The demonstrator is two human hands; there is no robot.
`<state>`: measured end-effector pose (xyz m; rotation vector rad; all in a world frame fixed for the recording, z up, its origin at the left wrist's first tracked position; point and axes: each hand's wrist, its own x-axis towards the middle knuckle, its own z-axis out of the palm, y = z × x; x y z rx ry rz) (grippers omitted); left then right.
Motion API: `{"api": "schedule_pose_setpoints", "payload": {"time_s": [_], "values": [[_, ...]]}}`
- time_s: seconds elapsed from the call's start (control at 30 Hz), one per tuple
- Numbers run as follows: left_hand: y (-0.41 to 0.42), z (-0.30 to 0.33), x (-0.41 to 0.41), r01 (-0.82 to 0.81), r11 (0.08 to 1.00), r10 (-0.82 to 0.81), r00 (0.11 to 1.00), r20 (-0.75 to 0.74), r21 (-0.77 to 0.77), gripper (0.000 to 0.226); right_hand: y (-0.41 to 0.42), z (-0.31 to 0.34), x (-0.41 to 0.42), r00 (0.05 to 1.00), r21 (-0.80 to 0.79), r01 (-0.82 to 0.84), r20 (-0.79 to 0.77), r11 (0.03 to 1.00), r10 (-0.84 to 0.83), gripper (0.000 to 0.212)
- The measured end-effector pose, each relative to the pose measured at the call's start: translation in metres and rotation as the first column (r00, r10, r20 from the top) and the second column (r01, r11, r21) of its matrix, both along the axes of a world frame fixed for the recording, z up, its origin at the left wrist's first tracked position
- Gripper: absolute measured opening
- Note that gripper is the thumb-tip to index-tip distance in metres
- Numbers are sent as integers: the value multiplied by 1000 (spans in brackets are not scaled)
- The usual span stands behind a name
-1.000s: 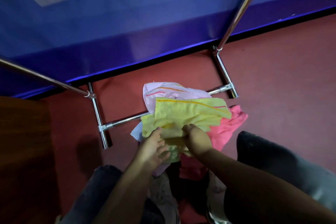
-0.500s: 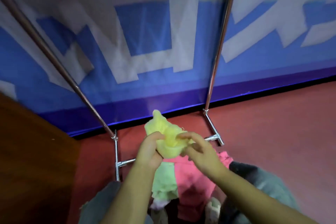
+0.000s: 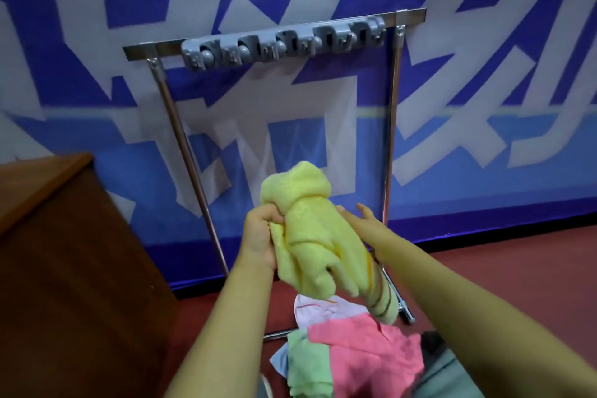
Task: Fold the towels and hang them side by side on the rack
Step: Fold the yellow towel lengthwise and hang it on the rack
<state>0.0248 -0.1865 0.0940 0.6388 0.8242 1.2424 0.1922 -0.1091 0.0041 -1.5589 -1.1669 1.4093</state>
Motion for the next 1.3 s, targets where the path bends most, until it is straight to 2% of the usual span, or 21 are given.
{"api": "schedule_pose_setpoints", "payload": {"time_s": [0.07, 0.13, 0.2, 0.27, 0.3, 0.4, 0.43, 0.5, 0.57, 0.6, 0.67, 0.7, 0.77, 0.8, 0.9, 0.97, 1.0, 1.17, 1.3], "values": [[-6, 12, 1, -52, 999, 51, 998, 33, 15, 35, -6, 5, 5, 975, -129, -202, -119, 971, 187, 62], [-8, 20, 2, -89, 995, 88, 995, 47, 32, 37, -10, 5, 11, 909, -218, -385, -260, 897, 327, 61], [-10, 24, 3, -114, 993, 111, 992, 68, 40, 42, -14, 16, 13, 896, -166, -380, -308, 910, 318, 39], [-9, 23, 1, -126, 991, 121, 988, 92, 46, 35, -13, 31, 15, 915, -55, -257, -336, 965, 225, 18], [-6, 19, -2, -126, 991, 122, 988, 98, 38, 32, -15, 42, 14, 932, 3, -209, -304, 978, 200, 14], [5, 2, -10, -114, 993, 114, 990, 78, -7, 29, -14, 69, 14, 992, 200, -122, -7, 972, 126, 12], [10, -5, -14, -99, 995, 100, 993, 60, -25, 27, -13, 79, 13, 996, 292, -93, 45, 952, 83, 12], [21, -18, -19, -77, 995, 76, 997, -18, -65, 31, -12, 99, 11, 999, 461, -32, 3, 887, 35, 10], [33, -30, -22, -70, 994, 60, 991, -119, -85, 51, -11, 116, 7, 997, 561, -13, -53, 828, 51, 11], [36, -33, -21, -73, 994, 55, 977, -206, -79, 52, -10, 123, 6, 997, 591, -25, -40, 806, 61, 14], [40, -35, -18, -62, 996, 29, 893, -449, -59, 37, -8, 137, 2, 996, 628, -89, 33, 773, 88, 18], [42, -35, -17, -32, 998, -5, 814, -581, -54, 30, -7, 142, 0, 992, 641, -123, 70, 758, 101, 18], [45, -28, -16, 2, 999, -27, 701, -713, -36, 23, -4, 152, -5, 985, 669, -172, 116, 723, 127, 18], [46, -21, -17, -7, 1000, 12, 707, -708, 10, 31, -4, 157, -7, 981, 681, -194, 130, 706, 144, 20], [48, 7, -21, 0, 974, 100, 897, -431, 226, 45, -1, 165, -12, 958, 689, -286, 181, 665, 225, 31], [51, 24, -24, 22, 955, 72, 951, -302, 295, 55, 0, 167, -17, 927, 666, -375, 255, 645, 276, 39], [54, 30, -26, 31, 953, 63, 953, -296, 302, 58, 1, 168, -19, 911, 649, -413, 283, 639, 301, 41], [60, 41, -30, 215, 926, 6, 813, -583, 310, 43, 10, 163, -22, 913, 633, -404, 242, 660, 327, 35], [65, 37, -31, 303, 847, 130, 679, -723, 437, 43, 12, 159, -19, 936, 622, -349, 265, 701, 230, 24]]}}
